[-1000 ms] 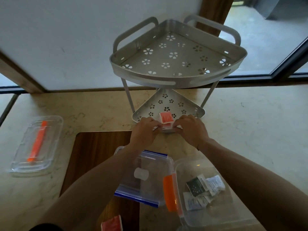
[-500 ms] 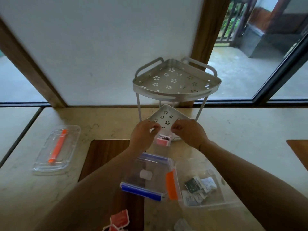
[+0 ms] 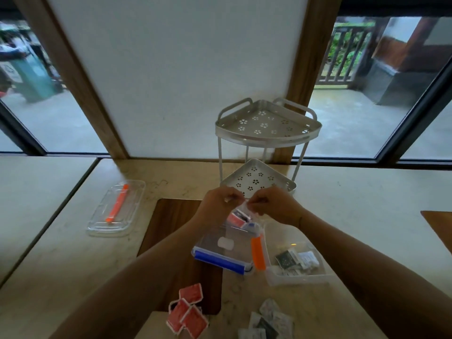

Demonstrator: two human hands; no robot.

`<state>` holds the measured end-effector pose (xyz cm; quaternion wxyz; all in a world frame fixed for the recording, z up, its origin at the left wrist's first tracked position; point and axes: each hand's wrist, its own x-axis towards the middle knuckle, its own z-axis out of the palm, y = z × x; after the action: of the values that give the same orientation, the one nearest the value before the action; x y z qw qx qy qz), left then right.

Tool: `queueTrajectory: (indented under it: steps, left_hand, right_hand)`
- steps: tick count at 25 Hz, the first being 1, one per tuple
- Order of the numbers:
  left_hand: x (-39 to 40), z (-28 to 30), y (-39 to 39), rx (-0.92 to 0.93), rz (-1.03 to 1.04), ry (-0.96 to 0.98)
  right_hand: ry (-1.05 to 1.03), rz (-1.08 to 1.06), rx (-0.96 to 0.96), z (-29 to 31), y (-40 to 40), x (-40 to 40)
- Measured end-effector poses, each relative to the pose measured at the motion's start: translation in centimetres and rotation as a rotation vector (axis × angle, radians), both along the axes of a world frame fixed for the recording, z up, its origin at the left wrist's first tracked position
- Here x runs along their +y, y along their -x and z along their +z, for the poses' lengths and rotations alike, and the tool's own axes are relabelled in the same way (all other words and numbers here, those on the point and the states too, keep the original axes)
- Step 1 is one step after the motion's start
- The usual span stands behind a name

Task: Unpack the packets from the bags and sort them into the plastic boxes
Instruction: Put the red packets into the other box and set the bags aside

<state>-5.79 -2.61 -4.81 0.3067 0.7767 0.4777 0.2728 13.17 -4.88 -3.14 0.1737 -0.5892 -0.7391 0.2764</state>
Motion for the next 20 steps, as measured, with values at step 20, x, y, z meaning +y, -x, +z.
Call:
queueTrajectory:
  steps: [20]
  left_hand:
    - [-4.6, -1.9, 0.8, 0.055, 0.115, 0.120]
  right_hand:
    - [0.314, -0.111, 0.220, -0.4, 1.6, -5.4]
